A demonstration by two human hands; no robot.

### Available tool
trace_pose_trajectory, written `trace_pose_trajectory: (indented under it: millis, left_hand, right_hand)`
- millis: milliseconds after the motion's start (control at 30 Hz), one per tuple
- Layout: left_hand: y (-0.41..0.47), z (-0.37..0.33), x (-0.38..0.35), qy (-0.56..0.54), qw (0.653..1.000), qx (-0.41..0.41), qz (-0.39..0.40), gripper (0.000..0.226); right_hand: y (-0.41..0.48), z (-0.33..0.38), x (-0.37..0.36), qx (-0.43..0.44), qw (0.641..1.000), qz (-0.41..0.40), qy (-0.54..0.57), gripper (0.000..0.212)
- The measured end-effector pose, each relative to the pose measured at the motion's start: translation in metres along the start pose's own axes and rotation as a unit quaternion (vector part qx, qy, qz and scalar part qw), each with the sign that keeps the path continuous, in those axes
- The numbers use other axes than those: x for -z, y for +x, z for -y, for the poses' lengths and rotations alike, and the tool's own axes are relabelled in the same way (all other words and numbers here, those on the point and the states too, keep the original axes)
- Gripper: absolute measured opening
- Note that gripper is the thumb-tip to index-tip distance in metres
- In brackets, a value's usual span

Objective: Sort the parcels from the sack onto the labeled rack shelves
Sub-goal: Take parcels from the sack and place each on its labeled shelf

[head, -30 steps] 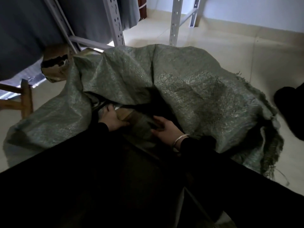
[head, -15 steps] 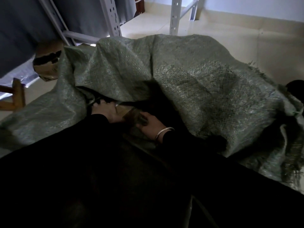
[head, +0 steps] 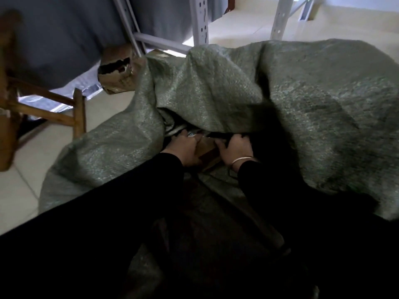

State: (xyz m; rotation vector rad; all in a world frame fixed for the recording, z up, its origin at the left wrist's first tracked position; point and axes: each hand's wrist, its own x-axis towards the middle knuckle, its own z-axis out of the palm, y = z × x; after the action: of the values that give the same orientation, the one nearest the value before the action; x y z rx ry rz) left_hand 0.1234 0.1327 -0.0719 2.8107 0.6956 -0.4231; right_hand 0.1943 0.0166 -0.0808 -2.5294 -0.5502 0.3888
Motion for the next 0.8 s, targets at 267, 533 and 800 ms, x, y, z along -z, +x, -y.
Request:
trace_pose_trajectory:
  millis: [267, 533, 800]
  left_hand:
    - [-0.002, 0.009, 0.001, -0.05, 0.998, -0.034, 0.009, 0.096]
    - [-0.006, 0.015, 0.001, -0.062, 0.995, -0.074, 0.004, 0.086]
    - [-0.038, -0.003, -0.003, -0.12, 0.989, -0.084, 0.002, 0.081]
  right_hand:
    - [0.017, -0.005, 0.005, -0.034, 0.999, -0.015, 0.004, 0.062]
    - [0.024, -0.021, -0.002, -0.082, 0.939, 0.067, 0.328, 0.057]
    - [0.008, -0.005, -0.008, -0.018, 0.954, 0.104, 0.282, 0.057]
